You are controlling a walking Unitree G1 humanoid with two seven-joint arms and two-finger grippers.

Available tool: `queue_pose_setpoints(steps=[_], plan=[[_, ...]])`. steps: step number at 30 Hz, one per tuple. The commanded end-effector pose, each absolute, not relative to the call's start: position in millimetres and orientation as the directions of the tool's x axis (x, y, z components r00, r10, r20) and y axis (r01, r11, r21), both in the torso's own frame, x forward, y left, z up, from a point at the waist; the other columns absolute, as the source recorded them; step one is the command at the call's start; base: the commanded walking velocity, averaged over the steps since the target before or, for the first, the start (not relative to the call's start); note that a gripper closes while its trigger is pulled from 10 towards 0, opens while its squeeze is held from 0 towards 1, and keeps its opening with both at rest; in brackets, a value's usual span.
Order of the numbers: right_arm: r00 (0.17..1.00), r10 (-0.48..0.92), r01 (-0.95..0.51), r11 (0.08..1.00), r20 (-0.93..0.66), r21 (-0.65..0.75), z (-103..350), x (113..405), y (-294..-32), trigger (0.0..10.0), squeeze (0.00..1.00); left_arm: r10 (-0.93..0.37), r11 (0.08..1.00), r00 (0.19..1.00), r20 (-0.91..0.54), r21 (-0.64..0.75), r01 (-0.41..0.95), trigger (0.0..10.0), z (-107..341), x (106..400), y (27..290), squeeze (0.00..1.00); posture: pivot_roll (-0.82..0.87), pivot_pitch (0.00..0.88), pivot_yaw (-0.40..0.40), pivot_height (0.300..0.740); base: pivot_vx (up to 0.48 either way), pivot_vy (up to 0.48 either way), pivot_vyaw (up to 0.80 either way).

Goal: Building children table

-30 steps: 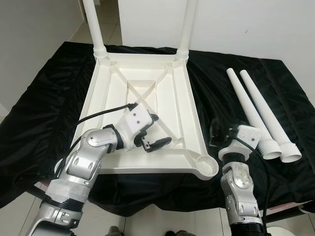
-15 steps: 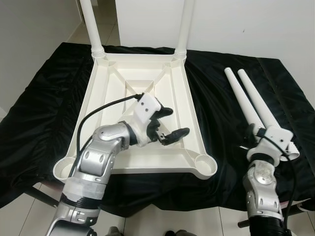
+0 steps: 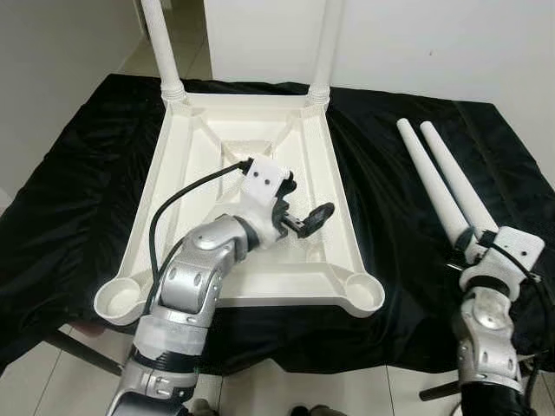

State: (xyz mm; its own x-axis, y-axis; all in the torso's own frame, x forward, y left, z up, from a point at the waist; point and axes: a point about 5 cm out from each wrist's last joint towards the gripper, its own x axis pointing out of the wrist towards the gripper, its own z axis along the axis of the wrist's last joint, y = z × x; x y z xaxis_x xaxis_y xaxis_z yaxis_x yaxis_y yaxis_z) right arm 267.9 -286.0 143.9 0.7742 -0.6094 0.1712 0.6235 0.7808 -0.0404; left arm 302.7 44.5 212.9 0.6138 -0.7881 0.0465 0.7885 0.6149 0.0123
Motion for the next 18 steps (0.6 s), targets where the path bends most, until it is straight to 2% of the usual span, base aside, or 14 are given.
queue_pose_setpoints(steps=[1,11,12,18], plan=[[0.769,-0.620,0.632,0.774,0.156,-0.043,139.7,264.1,-292.1,10.0,0.00,-0.766,0.642,0.641,0.041,0.015,0.766,10.0,214.6,302.9,44.1,0.00,-0.02,0.121,0.004,0.740,0.000,0.000,0.00],[0.777,-0.613,0.613,0.788,0.142,0.054,138.8,258.6,-303.9,10.0,0.00,-0.758,0.651,0.650,0.044,0.010,0.759,10.0,217.9,302.6,40.2,0.00,-0.02,0.123,0.011,0.740,0.000,0.000,0.00],[0.777,-0.616,0.612,0.787,0.130,0.080,137.2,255.2,-312.6,10.0,0.00,-0.760,0.650,0.649,0.045,0.011,0.760,10.0,219.3,302.5,39.7,0.00,-0.02,0.122,0.016,0.740,0.000,0.000,0.00],[0.801,-0.591,0.577,0.805,0.100,0.141,134.5,252.1,-323.9,10.0,0.00,-0.763,0.646,0.645,0.047,0.012,0.763,10.0,220.8,301.9,37.7,0.00,-0.02,0.122,0.023,0.740,0.000,0.000,0.00]])
